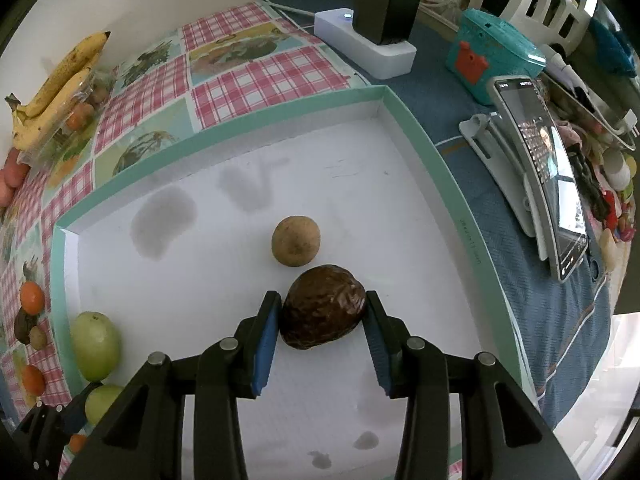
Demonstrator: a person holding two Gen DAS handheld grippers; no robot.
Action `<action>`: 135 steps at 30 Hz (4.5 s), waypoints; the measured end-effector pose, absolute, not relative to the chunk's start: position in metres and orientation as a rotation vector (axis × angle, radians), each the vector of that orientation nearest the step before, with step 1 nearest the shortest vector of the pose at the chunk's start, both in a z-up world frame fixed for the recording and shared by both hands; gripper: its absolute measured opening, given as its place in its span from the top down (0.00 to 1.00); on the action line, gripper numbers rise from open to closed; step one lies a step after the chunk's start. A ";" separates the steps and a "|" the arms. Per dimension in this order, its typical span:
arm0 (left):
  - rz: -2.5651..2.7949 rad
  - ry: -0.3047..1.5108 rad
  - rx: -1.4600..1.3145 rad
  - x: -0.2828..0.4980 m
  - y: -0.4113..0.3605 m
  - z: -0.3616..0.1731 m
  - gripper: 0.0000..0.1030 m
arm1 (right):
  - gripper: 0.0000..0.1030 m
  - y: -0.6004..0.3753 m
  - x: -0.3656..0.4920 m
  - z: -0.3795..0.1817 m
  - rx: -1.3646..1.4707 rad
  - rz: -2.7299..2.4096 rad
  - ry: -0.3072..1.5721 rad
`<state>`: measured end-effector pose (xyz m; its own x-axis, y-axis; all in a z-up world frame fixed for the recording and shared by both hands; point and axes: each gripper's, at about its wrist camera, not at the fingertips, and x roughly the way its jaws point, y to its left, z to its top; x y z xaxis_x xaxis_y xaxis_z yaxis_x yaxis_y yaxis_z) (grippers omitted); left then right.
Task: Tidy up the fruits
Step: 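Carry both fruits into the white tray and open both tools, then move the left tool to an orange while the right tool reaches another orange, then close the left tool on the orange while the right tool grasps the other orange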
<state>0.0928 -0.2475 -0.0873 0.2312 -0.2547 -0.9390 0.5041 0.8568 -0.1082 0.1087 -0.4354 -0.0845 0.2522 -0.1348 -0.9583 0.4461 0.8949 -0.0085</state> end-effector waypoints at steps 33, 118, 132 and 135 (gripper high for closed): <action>-0.476 1.153 0.156 0.103 -0.223 -0.049 0.17 | 0.23 -0.431 0.112 -0.077 0.276 -0.379 1.198; -0.079 1.220 -0.269 0.113 0.003 -0.079 0.01 | 0.29 -0.165 0.049 -0.078 -0.159 0.252 1.231; -0.079 1.272 -0.176 0.131 -0.018 -0.107 0.04 | 0.29 -0.152 0.046 -0.105 -0.202 0.258 1.324; -0.059 1.265 -0.144 0.134 -0.021 -0.108 0.04 | 0.29 -0.151 0.045 -0.113 -0.208 0.257 1.347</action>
